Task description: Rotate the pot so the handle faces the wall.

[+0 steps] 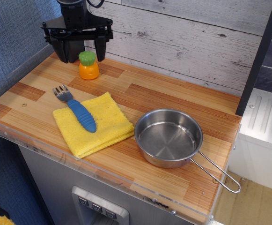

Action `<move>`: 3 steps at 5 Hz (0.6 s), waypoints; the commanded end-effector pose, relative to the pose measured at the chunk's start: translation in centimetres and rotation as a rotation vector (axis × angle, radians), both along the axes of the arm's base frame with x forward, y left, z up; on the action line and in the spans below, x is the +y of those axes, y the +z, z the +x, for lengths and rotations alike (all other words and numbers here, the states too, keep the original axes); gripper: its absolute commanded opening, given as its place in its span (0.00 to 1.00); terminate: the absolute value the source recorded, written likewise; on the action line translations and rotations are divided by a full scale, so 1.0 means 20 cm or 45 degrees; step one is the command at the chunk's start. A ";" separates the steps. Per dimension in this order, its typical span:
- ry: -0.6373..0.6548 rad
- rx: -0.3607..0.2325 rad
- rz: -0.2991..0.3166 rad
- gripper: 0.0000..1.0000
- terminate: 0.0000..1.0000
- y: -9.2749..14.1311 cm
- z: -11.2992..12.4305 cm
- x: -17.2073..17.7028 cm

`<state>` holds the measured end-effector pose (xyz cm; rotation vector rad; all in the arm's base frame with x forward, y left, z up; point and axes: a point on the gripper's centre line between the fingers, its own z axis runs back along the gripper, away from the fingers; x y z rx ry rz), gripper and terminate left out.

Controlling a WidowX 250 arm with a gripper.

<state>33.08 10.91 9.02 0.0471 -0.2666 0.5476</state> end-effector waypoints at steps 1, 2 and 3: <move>-0.094 -0.135 -0.065 1.00 0.00 0.06 -0.10 -0.11; -0.150 -0.146 -0.104 1.00 0.00 0.03 -0.12 -0.26; -0.213 -0.149 -0.150 1.00 0.00 -0.01 -0.13 -0.41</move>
